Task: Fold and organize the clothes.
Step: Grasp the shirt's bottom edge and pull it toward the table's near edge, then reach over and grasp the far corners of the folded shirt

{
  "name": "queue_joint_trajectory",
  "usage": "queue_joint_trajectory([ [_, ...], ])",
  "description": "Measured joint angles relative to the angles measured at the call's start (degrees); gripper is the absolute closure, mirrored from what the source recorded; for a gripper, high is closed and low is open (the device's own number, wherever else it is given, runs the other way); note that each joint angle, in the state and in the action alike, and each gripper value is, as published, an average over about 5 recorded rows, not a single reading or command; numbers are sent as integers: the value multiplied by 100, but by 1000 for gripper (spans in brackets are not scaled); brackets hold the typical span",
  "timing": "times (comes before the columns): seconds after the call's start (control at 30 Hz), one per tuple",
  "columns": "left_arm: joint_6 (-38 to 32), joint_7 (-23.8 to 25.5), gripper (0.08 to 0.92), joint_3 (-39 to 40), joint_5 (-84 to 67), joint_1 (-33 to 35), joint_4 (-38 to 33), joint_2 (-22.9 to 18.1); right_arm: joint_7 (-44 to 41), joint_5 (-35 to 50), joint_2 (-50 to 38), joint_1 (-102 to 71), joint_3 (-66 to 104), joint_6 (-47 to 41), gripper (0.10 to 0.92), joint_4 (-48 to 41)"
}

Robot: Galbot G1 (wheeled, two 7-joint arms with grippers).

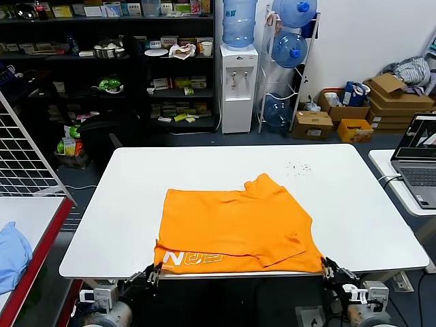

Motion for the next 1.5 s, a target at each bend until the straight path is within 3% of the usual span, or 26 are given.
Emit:
queue_joint_trajectory([
  [0.4, 14, 106, 365, -227, -192, -446, -82, 109, 35, 268, -389, 1385, -289, 178, 318, -307],
  [0.57, 15, 298, 218, -90, -295, -1135, 360, -20, 270, 476, -336, 2615, -811, -36, 172, -1026],
  [0.7, 35, 468, 117, 207, -411, -1979, 985, -274, 475, 647, -176, 3662, -1300, -288, 113, -1797],
  [1.13, 346, 943, 79, 1500, -988, -4410, 3214, -1045, 710, 917, 196, 5739, -2292, -1070, 104, -3847],
  [1.5, 599, 1219, 79, 2095, -1038, -5450, 4417, -1421, 498, 894, 238, 6085, -2518, -1288, 104, -4471],
])
